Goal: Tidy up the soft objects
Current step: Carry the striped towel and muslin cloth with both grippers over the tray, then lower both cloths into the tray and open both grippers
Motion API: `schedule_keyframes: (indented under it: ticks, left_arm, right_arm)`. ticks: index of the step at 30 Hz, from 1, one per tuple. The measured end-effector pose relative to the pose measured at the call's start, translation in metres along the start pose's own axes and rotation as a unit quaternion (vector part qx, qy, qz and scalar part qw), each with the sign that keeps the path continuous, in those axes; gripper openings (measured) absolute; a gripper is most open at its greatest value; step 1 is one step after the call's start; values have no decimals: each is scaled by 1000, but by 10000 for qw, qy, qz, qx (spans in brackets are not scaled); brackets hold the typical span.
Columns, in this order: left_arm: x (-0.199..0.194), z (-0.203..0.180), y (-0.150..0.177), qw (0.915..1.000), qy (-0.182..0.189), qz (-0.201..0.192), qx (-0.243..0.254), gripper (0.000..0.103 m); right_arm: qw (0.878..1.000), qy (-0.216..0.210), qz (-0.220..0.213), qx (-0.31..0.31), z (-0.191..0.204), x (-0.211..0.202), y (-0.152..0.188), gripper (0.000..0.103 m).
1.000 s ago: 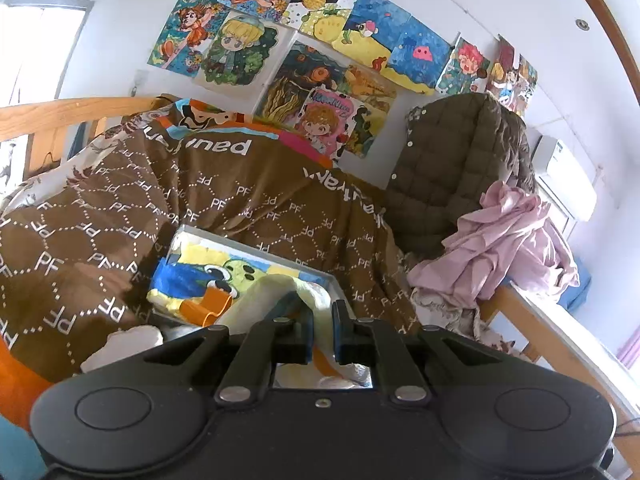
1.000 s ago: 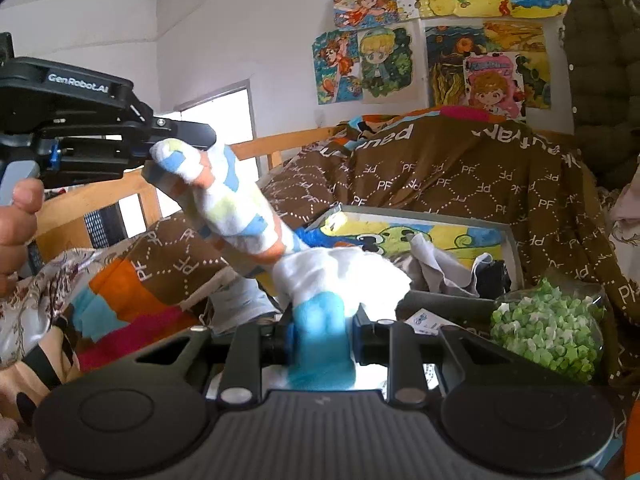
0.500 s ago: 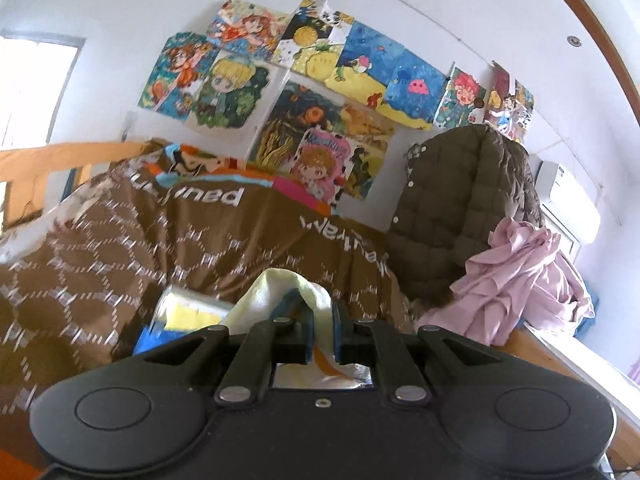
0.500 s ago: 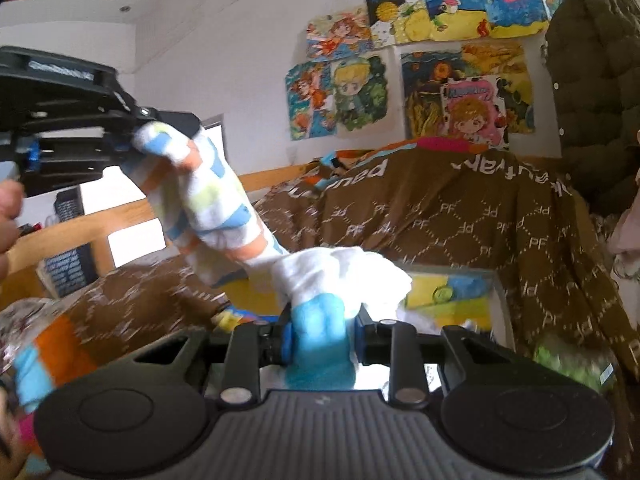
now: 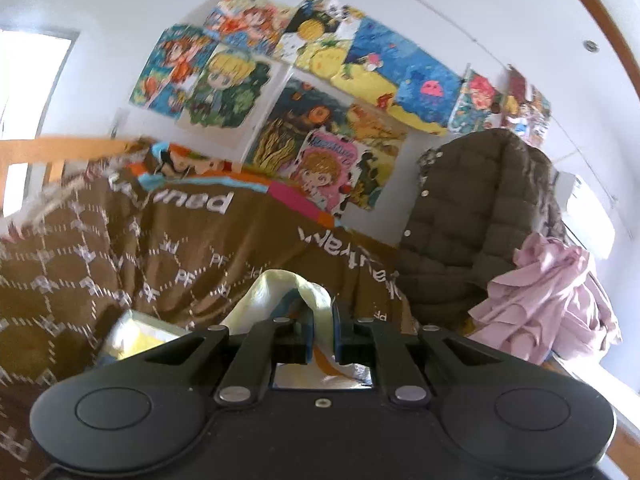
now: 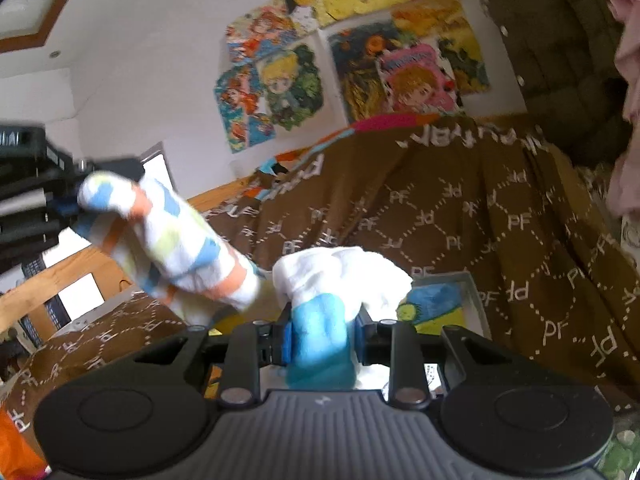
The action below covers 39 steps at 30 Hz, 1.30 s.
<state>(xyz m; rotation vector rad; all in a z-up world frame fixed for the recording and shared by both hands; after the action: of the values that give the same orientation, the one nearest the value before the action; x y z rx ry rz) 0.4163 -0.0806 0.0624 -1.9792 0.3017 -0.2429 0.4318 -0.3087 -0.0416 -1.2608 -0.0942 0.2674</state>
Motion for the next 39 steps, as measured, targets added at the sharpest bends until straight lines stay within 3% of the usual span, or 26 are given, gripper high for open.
schedule_keyframes:
  ticks: [8,17,24,29,39]
  left_arm:
    - [45,22,38,9981,-323,290,-435,9]
    - [57,65,75,9914,-839,653,-764,9]
    - [62,86,96,9846,-1176,1071,-725,10]
    - [71,89,111,9797,-1159,1542,-550,11]
    - [73,85,119,9767,-1234,1747,-188,20]
  right_arm:
    - [9994,172,294,-75,-12,25,18,31]
    - [9980,155,607,-47,-8,43,28,31]
    - [9969,151,776,0,-8,49,34,34]
    - [9965,142,824,11,-8,49,36,39]
    - [9965,184,816,-34,-8,49,37,50]
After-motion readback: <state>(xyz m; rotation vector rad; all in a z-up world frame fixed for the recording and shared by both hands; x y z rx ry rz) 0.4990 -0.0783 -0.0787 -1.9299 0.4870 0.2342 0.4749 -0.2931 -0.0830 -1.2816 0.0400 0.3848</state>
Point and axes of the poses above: each gripper's, at about its wrist camera, not at the fingertips, and x roughly the way its jaws point, z to its left, y to its underside, the point moved 1 cm from there along x, roughly the way its jaws point, and after that the axes turned 13 degrees about -z, right-handed, at the moved point
